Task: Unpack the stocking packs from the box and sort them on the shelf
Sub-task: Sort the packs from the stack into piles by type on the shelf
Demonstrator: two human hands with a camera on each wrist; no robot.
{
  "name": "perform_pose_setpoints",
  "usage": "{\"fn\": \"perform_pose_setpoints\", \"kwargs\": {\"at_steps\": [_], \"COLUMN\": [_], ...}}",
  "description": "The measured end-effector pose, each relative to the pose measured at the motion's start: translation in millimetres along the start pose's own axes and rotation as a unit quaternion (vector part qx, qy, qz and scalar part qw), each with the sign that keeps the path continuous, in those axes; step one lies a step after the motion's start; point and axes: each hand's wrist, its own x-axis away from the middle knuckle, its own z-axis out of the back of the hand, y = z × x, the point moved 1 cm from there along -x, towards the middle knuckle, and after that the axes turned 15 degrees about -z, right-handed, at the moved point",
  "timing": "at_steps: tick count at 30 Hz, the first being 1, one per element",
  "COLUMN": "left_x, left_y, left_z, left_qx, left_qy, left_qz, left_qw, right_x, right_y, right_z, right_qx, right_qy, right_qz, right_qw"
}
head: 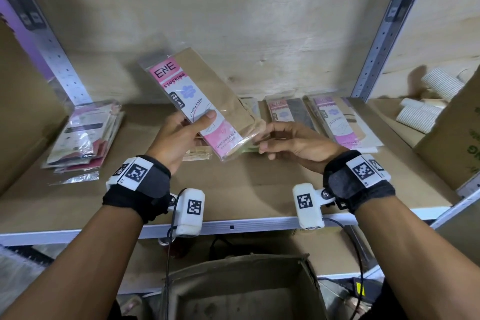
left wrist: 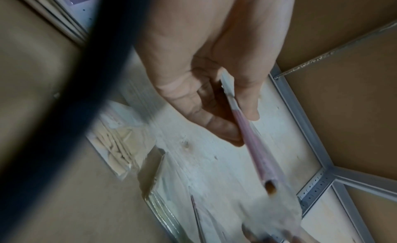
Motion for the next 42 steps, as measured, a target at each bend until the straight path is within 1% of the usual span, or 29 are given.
{"fn": "perform_pose_setpoints", "kwargs": {"at_steps": [4,6,8,12,15,18,20,22,25,26,28,30,31,34,38,42], "left_x": [-0.3,0.3,1.3,2.7,3.8,3.6,2.7,3.4,6.7,8.2,11.2,15.2,17.2,18.8,18.5,14.7], "left_y": [-1.4,-3.1,-4.7,-6.1,-7.3,-7.8,-9.6,-11.2,-12.4,-12.1,-11.2,-10.5,-10.2,-11.4,-15.2,-17.3], "left_z": [1.1,-1.2,-4.1,-5.4,-4.9,-3.5,-2.5,-3.1,-7.6,-9.4,-12.1,-14.3,-15.4,-17.5,-15.1,-13.4], "left_qx": [0.024,0.035,0.042,0.021,-0.012,-0.036,-0.061,-0.083,-0.102,-0.091,-0.033,0.028,0.046,0.041,-0.025,-0.092], "left_qy": [-0.008,-0.017,-0.024,-0.036,-0.058,-0.064,-0.064,-0.07,-0.099,-0.105,-0.123,-0.16,-0.177,-0.184,-0.179,-0.14], "left_qz": [0.009,0.019,0.024,0.026,0.016,0.011,0.013,0.027,0.054,0.07,0.125,0.191,0.209,0.218,0.219,0.203], "left_qw": [1.0,0.999,0.999,0.999,0.998,0.997,0.996,0.994,0.988,0.988,0.984,0.968,0.961,0.958,0.959,0.965], "right_x": [-1.0,-2.2,-3.3,-1.7,0.1,0.2,-1.0,-2.4,-5.8,-6.6,-7.3,-7.7,-7.9,-8.1,-9.0,-13.8], "right_y": [-1.6,-1.1,-0.6,-1.4,-3.6,-5.6,-4.2,-0.6,6.1,7.0,6.8,6.1,6.3,9.2,11.4,12.8], "right_z": [-4.7,-7.9,-10.1,-10.6,-7.3,-5.6,-5.1,-8.4,-11.1,-10.6,-7.3,-3.1,-1.5,0.5,-1.8,-3.5], "right_qx": [0.0,-0.015,-0.032,-0.122,-0.198,-0.23,-0.203,-0.157,-0.091,-0.079,-0.08,-0.103,-0.114,-0.12,-0.071,-0.047], "right_qy": [0.057,0.063,0.05,-0.021,-0.036,-0.04,-0.042,-0.035,0.011,0.02,0.031,0.049,0.058,0.067,0.07,0.102], "right_qz": [0.034,0.049,0.051,0.03,0.003,-0.046,-0.067,-0.073,-0.093,-0.096,-0.099,-0.104,-0.105,-0.118,-0.138,-0.131], "right_qw": [0.998,0.997,0.997,0.992,0.98,0.971,0.976,0.984,0.991,0.992,0.991,0.988,0.986,0.984,0.985,0.985]}}
